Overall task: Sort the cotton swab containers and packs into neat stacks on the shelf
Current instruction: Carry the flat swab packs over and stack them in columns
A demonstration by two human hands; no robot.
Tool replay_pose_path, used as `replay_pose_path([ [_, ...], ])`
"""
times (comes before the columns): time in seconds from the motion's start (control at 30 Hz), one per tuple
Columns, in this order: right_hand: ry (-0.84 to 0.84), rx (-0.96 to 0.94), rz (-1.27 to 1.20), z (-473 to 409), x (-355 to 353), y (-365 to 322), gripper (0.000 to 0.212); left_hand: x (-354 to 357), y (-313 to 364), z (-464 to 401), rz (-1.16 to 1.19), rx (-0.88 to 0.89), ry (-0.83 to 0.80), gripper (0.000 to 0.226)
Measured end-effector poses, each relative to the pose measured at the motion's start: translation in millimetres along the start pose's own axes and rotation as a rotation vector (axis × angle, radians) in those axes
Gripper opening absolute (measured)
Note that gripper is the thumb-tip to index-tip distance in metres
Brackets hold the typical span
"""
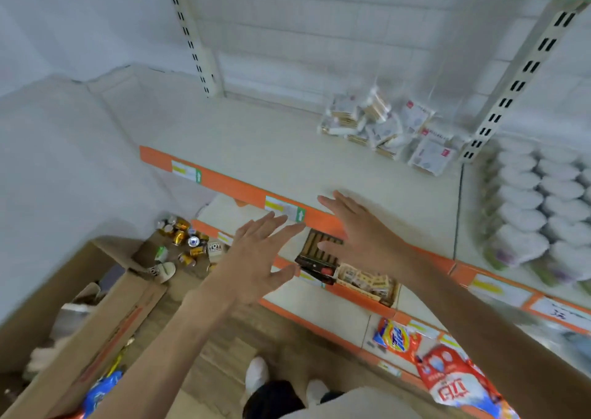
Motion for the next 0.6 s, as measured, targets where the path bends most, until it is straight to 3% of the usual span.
replay_pose_path([
  [0.4,0.095,0.263,-0.009,-115,-40,-15,0.083,-69,-99,-139,0.093,0.23,-0.085,0.071],
  [0.6,0.167,0.432,-0.016,-124,-57,-4,0.083,-97,-97,-233,0.062,0.34,-0.12,0.07],
])
Point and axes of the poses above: each hand's wrist, its own z-axis away from the middle knuckle, its own x-axis out of the palm, y = z × x, the point moved 1 cm from there along -z, towards the middle knuckle, and after that the axes turned 13 degrees about z, right-handed, at the moved point
